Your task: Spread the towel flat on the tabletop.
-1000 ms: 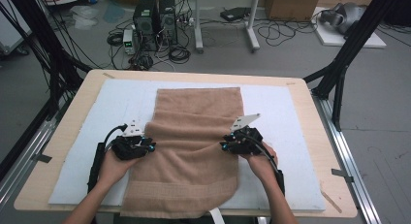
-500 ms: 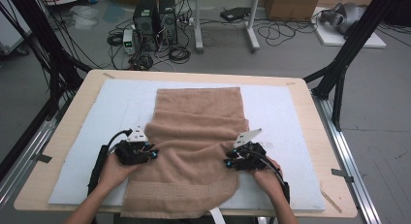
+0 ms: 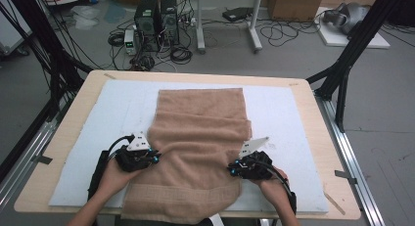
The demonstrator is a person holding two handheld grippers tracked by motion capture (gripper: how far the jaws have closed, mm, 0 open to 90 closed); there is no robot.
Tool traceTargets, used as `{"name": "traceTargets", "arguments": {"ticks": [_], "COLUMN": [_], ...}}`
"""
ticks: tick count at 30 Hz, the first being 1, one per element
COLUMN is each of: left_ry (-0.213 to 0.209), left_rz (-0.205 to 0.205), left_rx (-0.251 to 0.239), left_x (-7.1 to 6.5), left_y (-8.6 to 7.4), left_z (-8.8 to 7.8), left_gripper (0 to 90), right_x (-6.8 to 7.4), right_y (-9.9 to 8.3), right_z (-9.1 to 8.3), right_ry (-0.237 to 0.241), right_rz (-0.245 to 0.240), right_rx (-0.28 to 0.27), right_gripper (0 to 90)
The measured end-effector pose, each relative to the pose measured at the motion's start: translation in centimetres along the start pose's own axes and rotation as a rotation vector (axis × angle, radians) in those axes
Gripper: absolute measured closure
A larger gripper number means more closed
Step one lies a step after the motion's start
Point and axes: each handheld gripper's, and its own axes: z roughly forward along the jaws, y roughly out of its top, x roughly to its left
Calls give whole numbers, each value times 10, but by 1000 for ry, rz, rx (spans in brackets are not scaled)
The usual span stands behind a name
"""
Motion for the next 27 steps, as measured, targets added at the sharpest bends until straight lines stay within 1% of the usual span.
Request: {"name": "traceTargets", "arguments": {"ticks": [1, 2, 5, 6, 7, 10, 12, 14, 16, 17, 18, 19, 20, 21, 22, 24, 26, 27], "left_ry": [-8, -14, -25, -32, -35, -47, -74, -88, -116, -129, -126, -117, -113, -108, -101, -75, -55, -33], "left_rz": [-9, -15, -33, -40, -41, -39, -47, -42, -40, -39, -29, -29, -33, -36, -41, -50, -66, -68], "left_rx": [-12, -11, -30, -36, -39, -51, -62, -83, -89, -87, -86, -87, -91, -98, -100, -97, -81, -55], "left_x": [-1, -3, -6, -8, -8, -13, -17, -21, -23, -24, -24, -23, -21, -18, -15, -7, 0, 6], "left_y": [-2, -5, -11, -12, -13, -14, -13, -10, -7, -4, -1, 2, 6, 9, 11, 15, 17, 17], "left_z": [-1, 0, -2, -4, -6, -13, -21, -29, -34, -36, -38, -38, -37, -36, -33, -25, -15, -6], "left_gripper": [820, 821, 823, 824, 825, 828, 827, 827, 821, 800, 764, 708, 665, 639, 628, 617, 613, 612], "right_x": [1, 3, 7, 7, 10, 16, 22, 28, 31, 32, 32, 30, 27, 23, 18, 5, -9, -15], "right_y": [-2, -3, -7, -8, -8, -8, -8, -6, -4, -3, 0, 4, 6, 11, 14, 20, 24, 25], "right_z": [-1, -2, -4, -5, -6, -13, -17, -23, -30, -33, -36, -41, -43, -44, -44, -40, -30, -25], "right_ry": [-5, -5, 9, 14, 20, 27, 24, 24, 26, 27, 22, 5, -7, -33, -54, -76, -93, -99], "right_rz": [-1, -1, 6, 1, 7, -7, -17, -36, -46, -48, -50, -52, -51, -47, -45, -29, -8, 7], "right_rx": [-2, -4, -8, -12, -18, -39, -51, -54, -66, -78, -96, -114, -118, -125, -132, -123, -100, -86], "right_gripper": [836, 836, 837, 836, 836, 837, 837, 832, 797, 764, 726, 708, 687, 657, 640, 634, 612, 599]}}
